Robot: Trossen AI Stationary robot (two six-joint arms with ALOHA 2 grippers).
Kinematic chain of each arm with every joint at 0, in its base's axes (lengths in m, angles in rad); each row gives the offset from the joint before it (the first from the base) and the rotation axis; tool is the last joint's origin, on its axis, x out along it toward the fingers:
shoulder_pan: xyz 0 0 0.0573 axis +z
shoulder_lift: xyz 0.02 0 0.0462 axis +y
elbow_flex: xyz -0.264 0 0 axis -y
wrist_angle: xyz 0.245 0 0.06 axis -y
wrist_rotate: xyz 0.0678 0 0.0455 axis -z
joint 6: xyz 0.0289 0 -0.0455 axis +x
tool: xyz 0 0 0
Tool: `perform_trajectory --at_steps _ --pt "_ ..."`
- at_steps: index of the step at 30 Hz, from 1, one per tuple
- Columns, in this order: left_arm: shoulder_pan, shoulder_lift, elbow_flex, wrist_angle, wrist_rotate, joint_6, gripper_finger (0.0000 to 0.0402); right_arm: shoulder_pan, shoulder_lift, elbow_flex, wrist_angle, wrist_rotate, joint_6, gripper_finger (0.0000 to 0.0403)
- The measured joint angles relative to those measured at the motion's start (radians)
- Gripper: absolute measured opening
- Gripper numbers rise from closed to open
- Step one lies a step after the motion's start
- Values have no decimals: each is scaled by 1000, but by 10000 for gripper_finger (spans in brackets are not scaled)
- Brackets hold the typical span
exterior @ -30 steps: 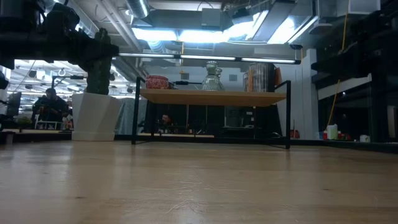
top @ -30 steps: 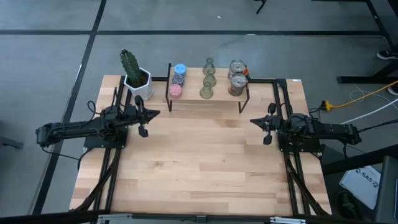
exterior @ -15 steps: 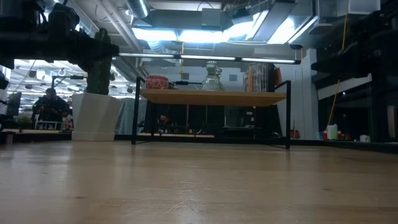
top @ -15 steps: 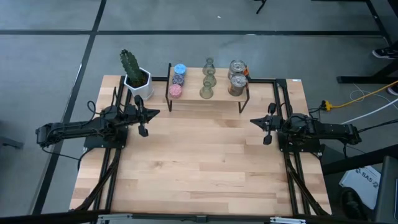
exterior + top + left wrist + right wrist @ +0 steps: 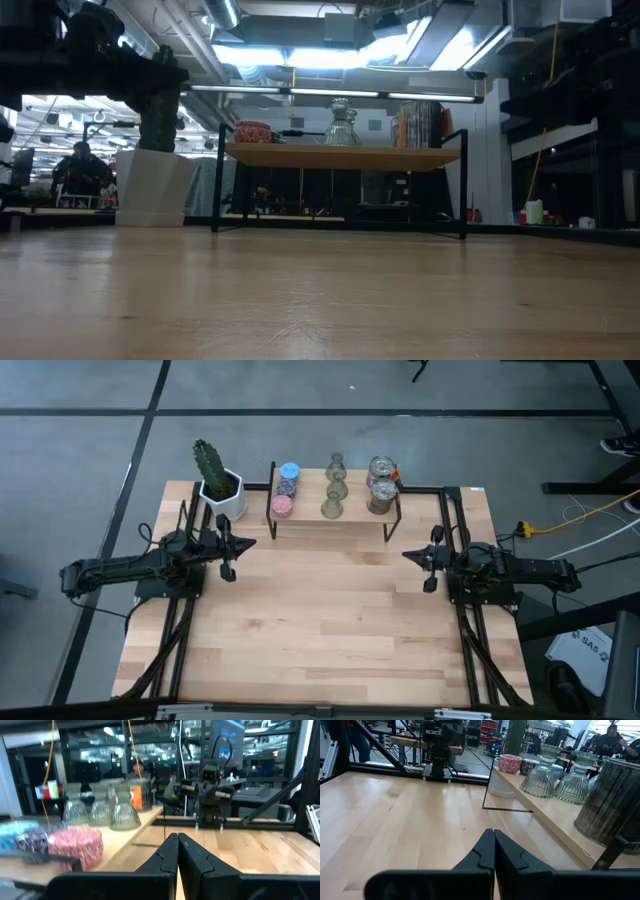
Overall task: Pick & Place candle stick holders
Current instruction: Return to Home Position
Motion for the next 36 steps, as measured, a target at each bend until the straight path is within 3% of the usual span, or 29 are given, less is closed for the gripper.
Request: perform_trajectory --at_steps 7,15,20,36 --pt "-62 -164 0 -119 -40 10 2 0 0 0 0 0 0 1" --pt "-234 -216 0 -201 -224 68 2 0 0 0 0 0 0 1" --pt "-316 -223 0 -213 -268 89 2 0 0 0 0 0 0 1" --pt "-204 -224 0 -323 0 37 2 0 0 0 0 0 0 1"
